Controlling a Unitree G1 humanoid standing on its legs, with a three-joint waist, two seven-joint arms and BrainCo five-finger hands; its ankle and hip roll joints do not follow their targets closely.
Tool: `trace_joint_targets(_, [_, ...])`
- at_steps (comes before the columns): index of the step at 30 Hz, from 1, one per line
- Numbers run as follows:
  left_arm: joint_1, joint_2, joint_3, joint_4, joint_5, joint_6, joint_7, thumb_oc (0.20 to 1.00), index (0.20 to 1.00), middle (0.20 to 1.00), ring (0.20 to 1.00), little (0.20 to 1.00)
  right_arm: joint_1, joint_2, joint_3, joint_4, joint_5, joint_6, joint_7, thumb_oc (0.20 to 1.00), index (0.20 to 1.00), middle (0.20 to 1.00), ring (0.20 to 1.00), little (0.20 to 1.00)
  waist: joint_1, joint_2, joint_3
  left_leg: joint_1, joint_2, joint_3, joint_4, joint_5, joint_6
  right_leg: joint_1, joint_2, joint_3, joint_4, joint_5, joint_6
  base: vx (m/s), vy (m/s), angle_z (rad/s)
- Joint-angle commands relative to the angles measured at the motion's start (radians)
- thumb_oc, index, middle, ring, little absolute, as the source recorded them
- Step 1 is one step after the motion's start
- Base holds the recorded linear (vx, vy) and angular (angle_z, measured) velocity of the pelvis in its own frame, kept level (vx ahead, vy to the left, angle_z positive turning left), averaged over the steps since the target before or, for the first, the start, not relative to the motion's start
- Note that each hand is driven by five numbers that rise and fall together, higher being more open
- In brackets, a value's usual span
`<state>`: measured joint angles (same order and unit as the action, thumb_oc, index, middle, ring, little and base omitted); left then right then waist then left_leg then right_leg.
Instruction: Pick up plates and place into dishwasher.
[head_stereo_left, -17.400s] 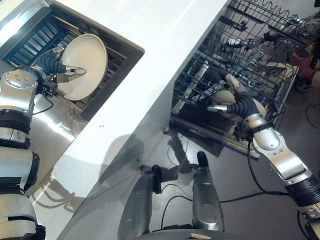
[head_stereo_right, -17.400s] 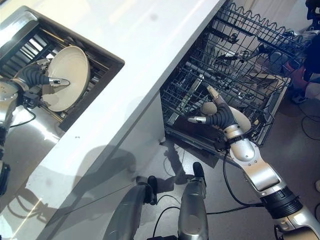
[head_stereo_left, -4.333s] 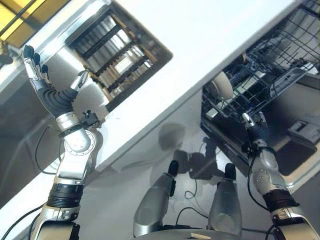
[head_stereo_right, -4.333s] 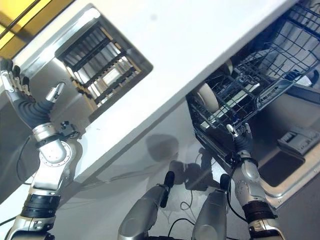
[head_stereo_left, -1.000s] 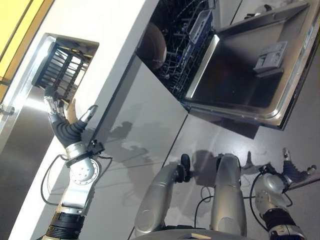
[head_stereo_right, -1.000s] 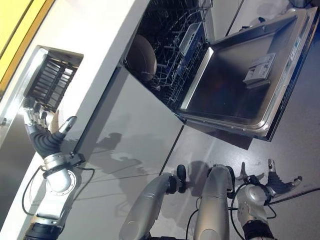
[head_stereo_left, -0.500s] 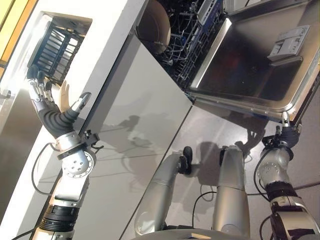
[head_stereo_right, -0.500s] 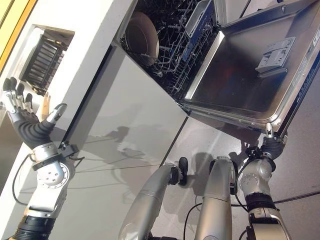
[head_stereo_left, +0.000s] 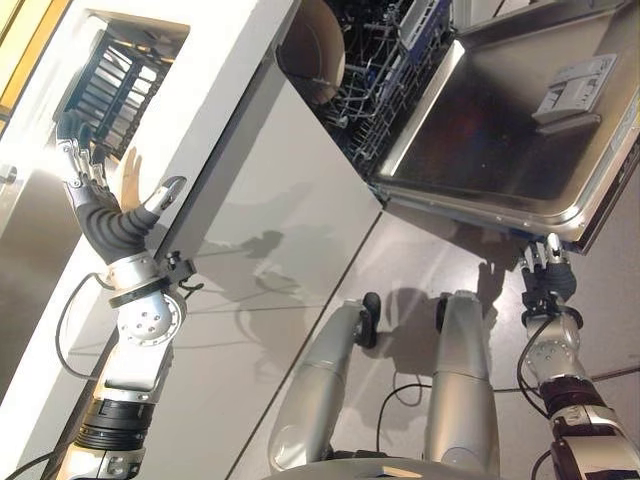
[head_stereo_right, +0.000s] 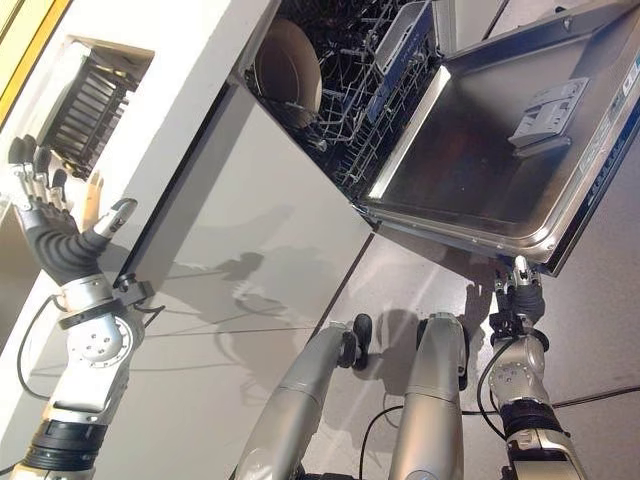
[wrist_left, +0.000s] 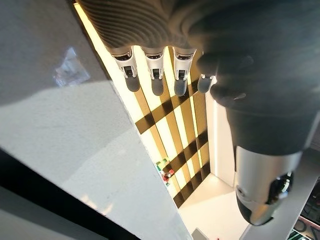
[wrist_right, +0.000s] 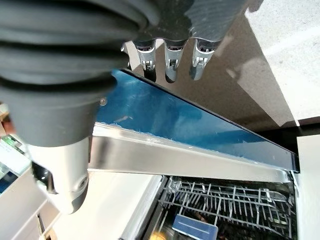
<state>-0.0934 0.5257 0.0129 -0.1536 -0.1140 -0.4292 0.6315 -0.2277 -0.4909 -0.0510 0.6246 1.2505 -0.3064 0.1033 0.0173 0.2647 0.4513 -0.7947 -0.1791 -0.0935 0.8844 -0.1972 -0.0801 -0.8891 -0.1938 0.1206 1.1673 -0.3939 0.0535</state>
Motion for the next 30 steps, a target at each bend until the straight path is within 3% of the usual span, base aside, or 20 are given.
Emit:
trace_joint_targets(1, [0.036, -0.004, -0.001, 0.106, -0.086, 0.008, -0.031, 1.000, 1.000, 1.000, 1.000, 1.000, -0.194, -0.029, 0.081, -0.287, -0.113, -0.064, 0.193, 1.000, 1.000, 1.000, 1.000, 1.000, 0.056, -0.021, 0.035, 0.037, -0.030, 0.038, 0.032, -0.044, 0.076, 0.060, 0.023, -0.026, -0.057, 0.068, -0.067, 0.05, 0.025, 0.10])
trace_joint_targets(9, [0.039, 0.000, 0.028, 0.117, -0.099, 0.000, -0.036, 1.000, 1.000, 1.000, 1.000, 1.000, -0.129, 0.008, 0.067, -0.427, -0.168, -0.136, 0.230, 1.000, 1.000, 1.000, 1.000, 1.000, 0.085, -0.072, -0.022, 0.166, -0.017, 0.016, -0.140, 0.007, 0.081, 0.225, 0.011, -0.087, -0.219, 0.114, -0.051, 0.06, -0.007, 0.07])
trace_joint_targets(15, [0.064, 0.013, 0.072, 0.121, -0.090, 0.003, -0.063, 1.000, 1.000, 1.000, 1.000, 1.000, -0.041, 0.053, 0.035, -0.522, -0.245, -0.154, 0.250, 1.000, 1.000, 1.000, 1.000, 1.000, 0.128, -0.156, -0.116, 0.303, 0.003, -0.039, -0.274, 0.034, 0.084, 0.420, -0.009, -0.166, -0.383, 0.143, -0.030, 0.13, -0.101, 0.26])
trace_joint_targets(19, [0.083, 0.014, 0.096, 0.112, -0.082, 0.016, -0.096, 1.000, 1.000, 1.000, 1.000, 1.000, -0.001, 0.074, 0.029, -0.563, -0.271, -0.157, 0.247, 1.000, 1.000, 1.000, 1.000, 1.000, 0.159, -0.209, -0.183, 0.386, 0.027, -0.070, -0.366, 0.064, 0.083, 0.546, -0.015, -0.220, -0.503, 0.173, -0.022, 0.16, -0.129, 0.27])
trace_joint_targets(23, [0.115, 0.004, 0.122, 0.105, -0.080, 0.027, -0.145, 1.000, 1.000, 1.000, 1.000, 1.000, 0.049, 0.089, 0.029, -0.605, -0.298, -0.139, 0.241, 1.000, 1.000, 1.000, 1.000, 1.000, 0.187, -0.240, -0.269, 0.491, 0.058, -0.108, -0.478, 0.089, 0.078, 0.682, -0.003, -0.269, -0.640, 0.184, -0.021, 0.20, -0.101, 0.40])
trace_joint_targets(30, [0.141, 0.001, 0.158, 0.086, -0.107, 0.042, -0.210, 1.000, 1.000, 1.000, 1.000, 1.000, 0.073, 0.087, 0.041, -0.656, -0.347, -0.100, 0.214, 1.000, 1.000, 1.000, 1.000, 1.000, 0.219, -0.285, -0.363, 0.660, 0.086, -0.148, -0.638, 0.102, 0.073, 0.878, 0.018, -0.321, -0.849, 0.216, -0.008, 0.09, -0.065, 0.30])
